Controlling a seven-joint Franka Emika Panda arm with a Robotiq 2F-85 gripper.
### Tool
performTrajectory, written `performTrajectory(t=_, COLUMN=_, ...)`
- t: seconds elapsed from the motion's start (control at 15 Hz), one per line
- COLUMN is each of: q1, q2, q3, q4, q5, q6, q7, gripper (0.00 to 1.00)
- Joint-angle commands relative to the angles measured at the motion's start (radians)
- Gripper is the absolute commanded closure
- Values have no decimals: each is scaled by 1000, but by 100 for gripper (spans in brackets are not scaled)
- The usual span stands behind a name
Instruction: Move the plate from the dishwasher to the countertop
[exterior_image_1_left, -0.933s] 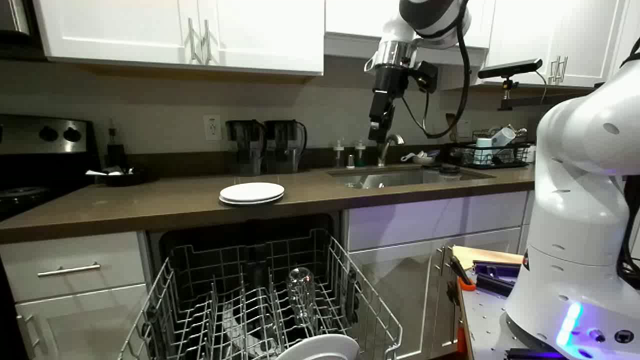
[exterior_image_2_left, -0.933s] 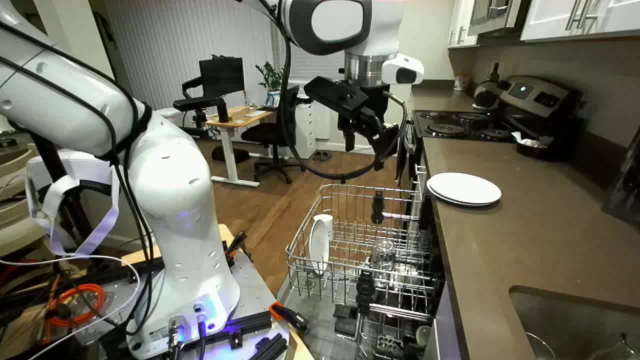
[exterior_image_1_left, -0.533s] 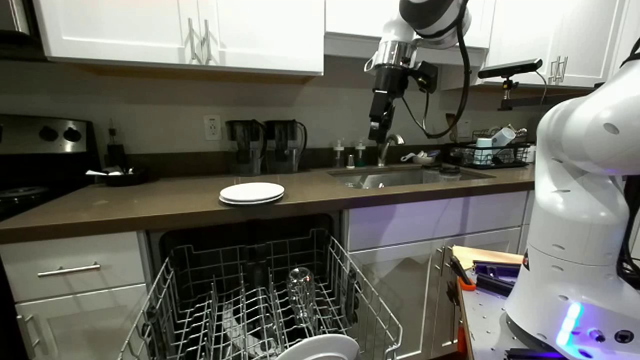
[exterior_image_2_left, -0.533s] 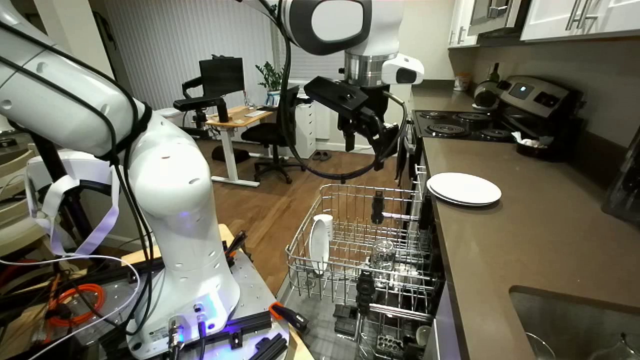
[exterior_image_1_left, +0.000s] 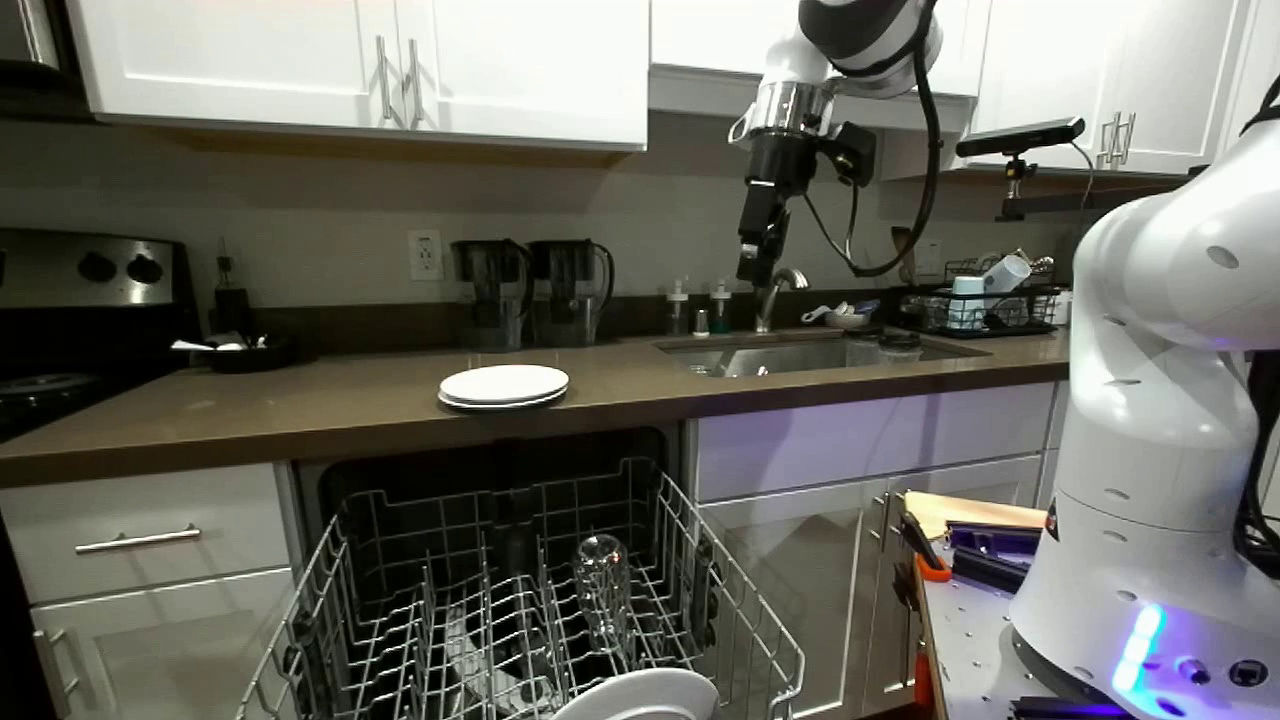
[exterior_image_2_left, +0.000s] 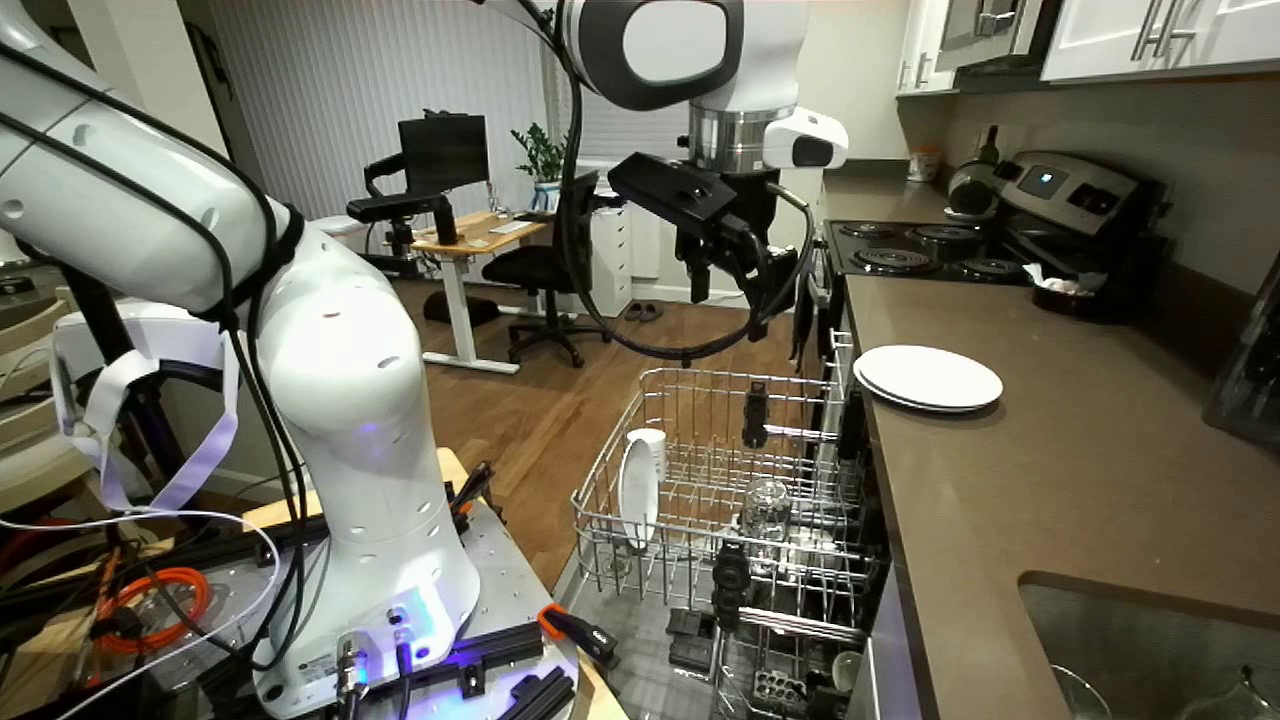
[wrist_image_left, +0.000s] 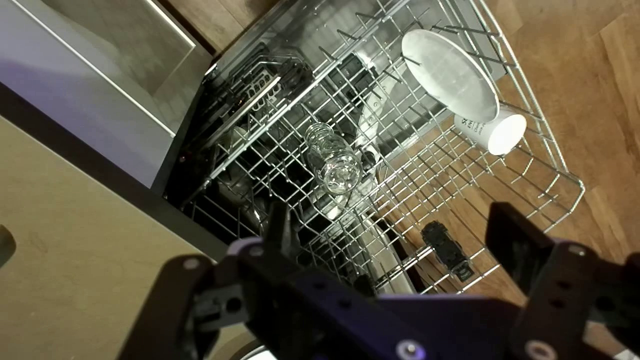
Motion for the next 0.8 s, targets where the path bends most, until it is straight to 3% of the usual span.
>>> performTrajectory(t=0.0, q1=4, q2=49, q3=36, q4=-19, q5=29, q6=36, q7=-3, gripper=0)
performTrajectory(t=0.4, q1=133, q2=192, q3=139, q4=-105, q5=102, q6=166, q7=-7, gripper=0)
performTrajectory(t=0.73, q1=259, q2=304, q3=274, q4=-139, q5=93, q6=340, q7=-26, gripper=0)
